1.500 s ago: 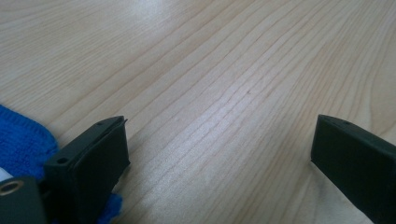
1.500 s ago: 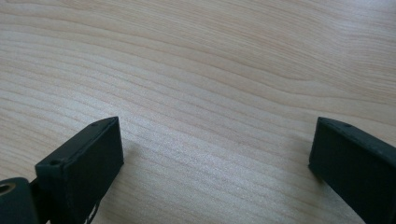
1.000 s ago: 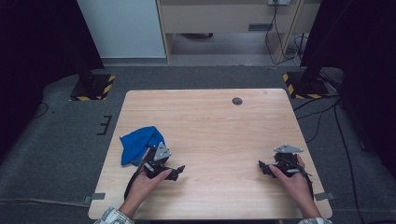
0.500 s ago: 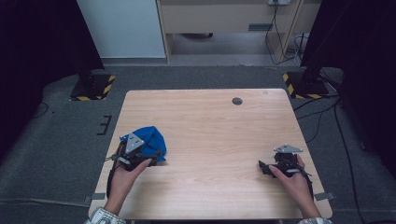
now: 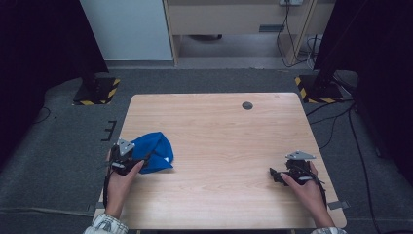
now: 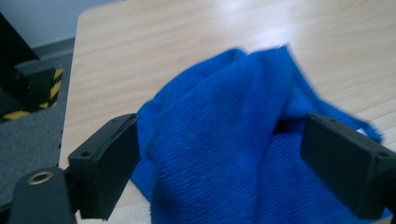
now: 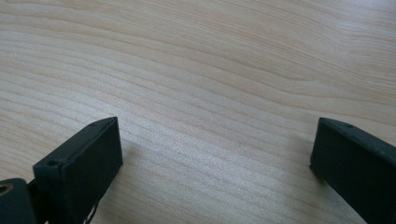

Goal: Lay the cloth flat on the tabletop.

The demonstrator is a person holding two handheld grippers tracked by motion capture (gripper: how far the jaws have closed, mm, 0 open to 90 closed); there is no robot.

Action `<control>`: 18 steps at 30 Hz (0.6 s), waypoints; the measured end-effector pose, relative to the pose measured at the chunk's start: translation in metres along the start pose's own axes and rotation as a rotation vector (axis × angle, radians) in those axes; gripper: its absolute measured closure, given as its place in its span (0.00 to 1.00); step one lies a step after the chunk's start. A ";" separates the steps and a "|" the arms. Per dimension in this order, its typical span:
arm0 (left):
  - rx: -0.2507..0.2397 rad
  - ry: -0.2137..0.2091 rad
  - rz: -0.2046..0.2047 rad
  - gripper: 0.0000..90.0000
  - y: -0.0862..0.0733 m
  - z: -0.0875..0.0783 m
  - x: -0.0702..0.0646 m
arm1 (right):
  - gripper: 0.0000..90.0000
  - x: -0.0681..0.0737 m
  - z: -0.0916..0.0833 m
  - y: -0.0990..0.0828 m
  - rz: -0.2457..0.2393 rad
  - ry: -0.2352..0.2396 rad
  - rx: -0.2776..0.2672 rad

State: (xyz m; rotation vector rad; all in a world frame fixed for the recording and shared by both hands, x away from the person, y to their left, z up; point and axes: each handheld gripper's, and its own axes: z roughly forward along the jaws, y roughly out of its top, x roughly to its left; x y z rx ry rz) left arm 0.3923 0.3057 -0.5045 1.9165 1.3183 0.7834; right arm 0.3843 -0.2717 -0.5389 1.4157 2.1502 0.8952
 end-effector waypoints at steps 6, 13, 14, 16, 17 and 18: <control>0.085 -0.042 -0.025 0.12 -0.010 0.018 0.003 | 0.02 0.000 0.000 0.000 -0.001 -0.001 0.000; 0.136 -0.101 -0.035 0.21 -0.014 0.027 0.003 | 0.02 0.000 0.000 0.000 0.002 -0.002 0.001; 0.133 -0.112 -0.040 0.24 -0.015 0.027 0.004 | 0.02 0.000 0.001 0.000 -0.002 -0.003 0.000; 0.127 -0.127 -0.032 0.29 -0.015 0.026 0.005 | 0.02 0.000 0.001 0.000 -0.002 -0.003 0.000; 0.124 -0.138 -0.034 0.33 -0.015 0.026 0.004 | 0.02 0.000 0.001 0.000 -0.002 -0.003 0.000; 0.121 -0.145 -0.030 0.37 -0.015 0.025 0.003 | 0.02 0.000 0.001 0.000 0.000 -0.002 0.000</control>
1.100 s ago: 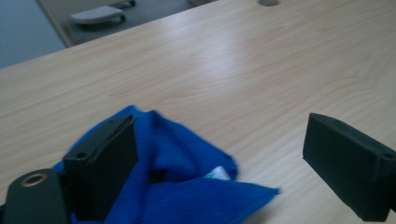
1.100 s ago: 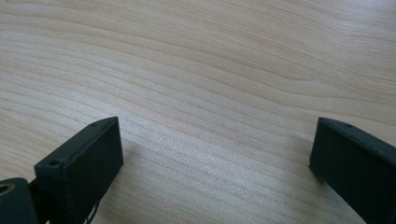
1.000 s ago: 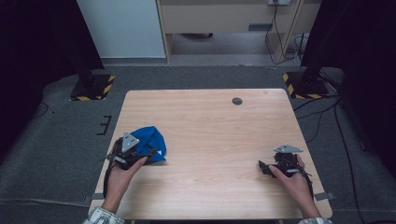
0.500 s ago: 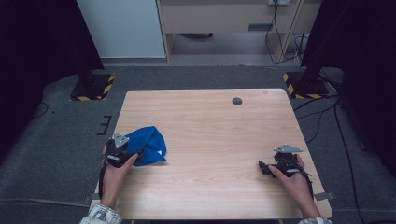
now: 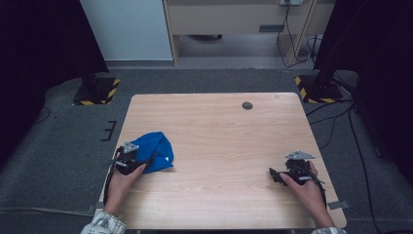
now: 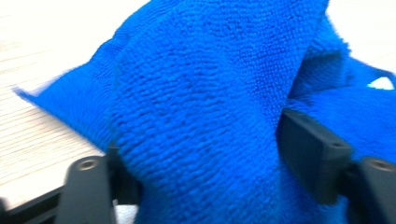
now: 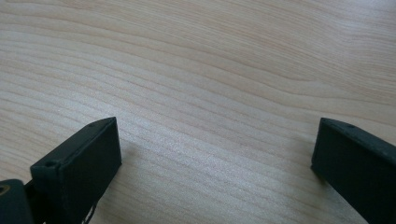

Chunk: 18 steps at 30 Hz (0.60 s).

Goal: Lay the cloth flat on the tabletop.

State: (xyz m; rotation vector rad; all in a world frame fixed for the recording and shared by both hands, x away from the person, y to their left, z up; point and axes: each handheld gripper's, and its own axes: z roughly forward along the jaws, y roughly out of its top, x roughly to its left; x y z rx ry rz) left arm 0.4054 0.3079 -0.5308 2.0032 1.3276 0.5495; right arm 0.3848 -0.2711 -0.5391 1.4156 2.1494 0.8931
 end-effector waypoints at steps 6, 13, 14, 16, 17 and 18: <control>0.010 -0.042 0.043 0.61 0.003 -0.002 -0.012 | 0.01 0.000 0.000 0.000 -0.001 0.003 0.002; 0.017 -0.077 0.056 0.74 0.005 -0.002 -0.017 | 0.01 0.000 0.001 0.001 -0.002 0.006 0.002; 0.019 -0.084 0.056 0.75 0.005 -0.003 -0.019 | 0.01 0.000 0.001 0.001 -0.005 0.009 0.003; 0.018 -0.107 0.066 0.76 0.008 -0.004 -0.025 | 0.01 0.000 0.001 0.001 -0.007 0.012 0.002; 0.016 -0.115 0.075 0.76 0.009 -0.004 -0.029 | 0.01 0.000 0.001 0.001 -0.009 0.013 0.003; 0.018 -0.125 0.086 0.77 0.011 -0.005 -0.033 | 0.01 0.000 0.001 0.001 -0.010 0.012 0.004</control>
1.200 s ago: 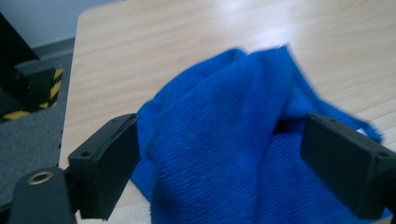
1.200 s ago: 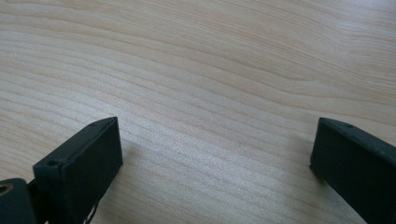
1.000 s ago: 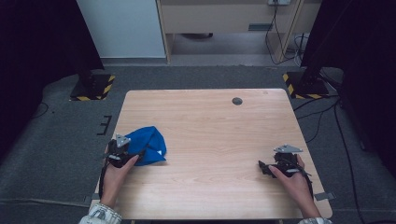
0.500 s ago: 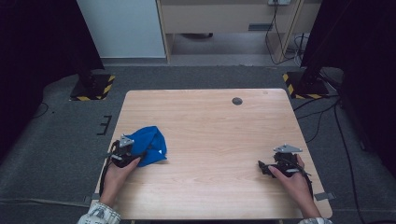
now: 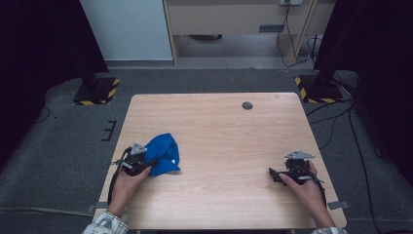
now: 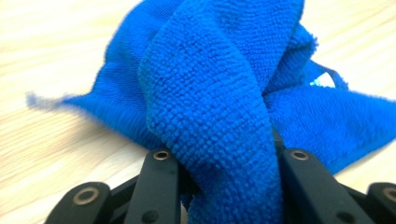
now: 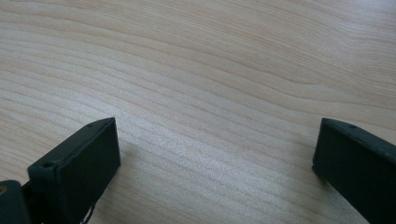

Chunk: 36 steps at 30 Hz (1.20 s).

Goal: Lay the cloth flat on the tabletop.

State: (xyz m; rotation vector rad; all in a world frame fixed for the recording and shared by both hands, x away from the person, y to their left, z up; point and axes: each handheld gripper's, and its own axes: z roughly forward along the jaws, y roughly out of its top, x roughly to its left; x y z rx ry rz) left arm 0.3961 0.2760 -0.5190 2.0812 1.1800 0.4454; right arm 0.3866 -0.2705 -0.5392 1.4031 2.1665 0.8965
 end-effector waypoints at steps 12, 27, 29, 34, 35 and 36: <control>-0.037 -0.081 0.089 0.78 0.022 0.004 -0.046 | 0.01 0.000 0.001 0.001 -0.001 0.003 -0.001; -0.066 -0.128 0.078 0.79 0.053 0.037 -0.083 | 0.01 0.001 0.001 0.001 0.003 0.002 0.000; -0.065 -0.140 0.089 0.79 0.054 0.039 -0.089 | 0.01 0.000 0.001 0.001 -0.005 0.003 -0.003; -0.073 -0.160 0.106 0.79 0.059 0.045 -0.105 | 0.01 0.001 0.001 0.001 -0.005 0.005 -0.002; -0.077 -0.165 0.109 0.79 0.060 0.045 -0.108 | 0.01 0.001 0.001 0.001 -0.004 0.003 -0.002; -0.077 -0.165 0.109 0.79 0.060 0.045 -0.108 | 0.01 0.001 0.001 0.001 -0.006 0.005 -0.001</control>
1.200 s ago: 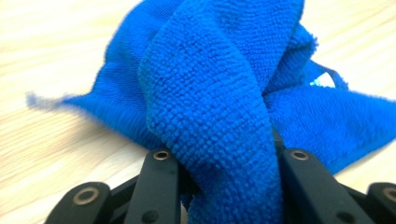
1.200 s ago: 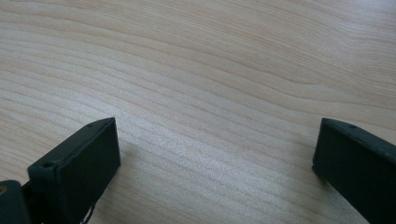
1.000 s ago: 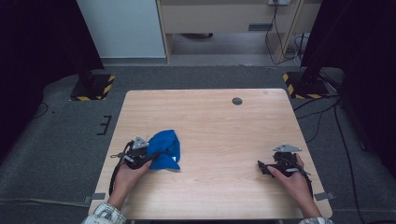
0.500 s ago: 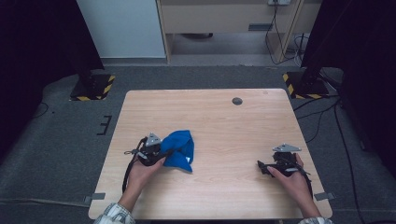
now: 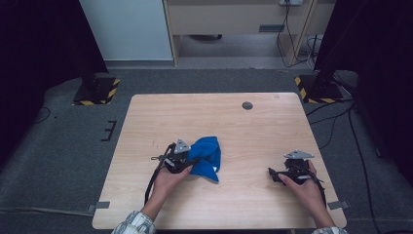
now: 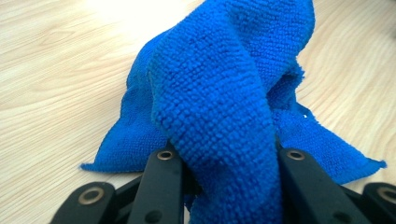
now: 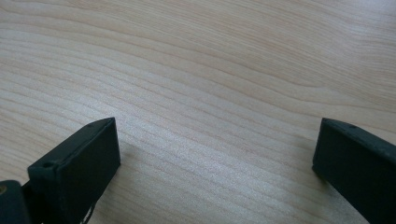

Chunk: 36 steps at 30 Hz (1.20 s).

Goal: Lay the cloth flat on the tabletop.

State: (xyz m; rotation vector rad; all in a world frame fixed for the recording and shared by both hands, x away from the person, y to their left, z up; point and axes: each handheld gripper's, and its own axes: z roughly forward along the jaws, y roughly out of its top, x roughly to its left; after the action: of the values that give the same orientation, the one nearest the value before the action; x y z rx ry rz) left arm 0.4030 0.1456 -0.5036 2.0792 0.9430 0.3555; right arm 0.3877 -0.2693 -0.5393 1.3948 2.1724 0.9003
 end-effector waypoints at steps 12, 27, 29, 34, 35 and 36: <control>0.020 -0.062 0.045 0.79 0.010 0.022 -0.030 | 0.01 0.001 0.000 0.000 -0.002 -0.001 -0.001; 0.084 -0.128 0.121 0.75 0.010 0.052 -0.071 | 0.12 0.004 -0.006 0.001 -0.004 -0.003 -0.009; 0.064 -0.094 0.107 0.66 0.009 0.050 -0.067 | 0.14 0.006 -0.010 0.005 -0.004 -0.003 -0.043; 0.020 -0.064 0.044 0.38 0.009 0.046 -0.057 | 0.17 0.015 -0.015 0.010 -0.031 0.026 -0.089; 0.020 -0.064 0.044 0.32 0.009 0.046 -0.057 | 0.17 0.015 -0.015 0.010 -0.031 0.026 -0.089; 0.010 -0.064 0.038 0.32 0.009 0.045 -0.057 | 0.18 0.019 -0.016 0.012 -0.041 0.034 -0.098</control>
State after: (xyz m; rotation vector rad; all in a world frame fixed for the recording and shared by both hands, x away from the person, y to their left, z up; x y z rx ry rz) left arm 0.3928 0.0754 -0.5212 2.1072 0.8700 0.3025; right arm 0.3772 -0.2537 -0.5189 1.2931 2.1434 1.0078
